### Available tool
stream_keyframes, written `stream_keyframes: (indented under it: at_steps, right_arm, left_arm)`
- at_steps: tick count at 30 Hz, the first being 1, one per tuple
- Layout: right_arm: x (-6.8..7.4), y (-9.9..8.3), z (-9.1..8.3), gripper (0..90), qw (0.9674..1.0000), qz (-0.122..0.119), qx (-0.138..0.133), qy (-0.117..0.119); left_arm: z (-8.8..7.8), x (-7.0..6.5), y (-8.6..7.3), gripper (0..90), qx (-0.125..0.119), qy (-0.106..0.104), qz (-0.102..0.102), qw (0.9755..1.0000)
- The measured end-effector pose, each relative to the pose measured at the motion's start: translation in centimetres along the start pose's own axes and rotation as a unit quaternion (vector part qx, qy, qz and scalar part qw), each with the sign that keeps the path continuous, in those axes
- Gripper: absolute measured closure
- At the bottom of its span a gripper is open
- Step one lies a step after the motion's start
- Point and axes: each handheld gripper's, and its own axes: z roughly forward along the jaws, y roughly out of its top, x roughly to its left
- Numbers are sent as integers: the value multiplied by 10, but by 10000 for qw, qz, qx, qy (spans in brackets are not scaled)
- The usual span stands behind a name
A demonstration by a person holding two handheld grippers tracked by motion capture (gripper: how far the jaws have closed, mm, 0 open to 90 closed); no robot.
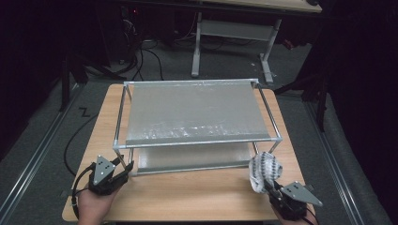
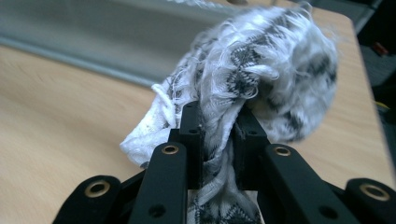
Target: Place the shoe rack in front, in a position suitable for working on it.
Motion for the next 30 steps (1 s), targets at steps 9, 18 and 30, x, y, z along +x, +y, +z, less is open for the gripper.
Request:
stream_keyframes:
  at_steps: [9, 18, 30]
  right_arm:
    - [22, 31, 98, 763, 9994, 58, 333, -75]
    - [10, 14, 117, 764, 9962, 94, 814, -288]
    - [-35, -11, 85, 763, 9944, 179, 839, -613]
  left_arm:
    - [1, -1, 3, 570, -59, 11, -56, 10000]
    - [-5, -10, 2, 781, -38, -141, 95, 9998]
    - [-25, -79, 3, 777, 113, -890, 454, 9949]
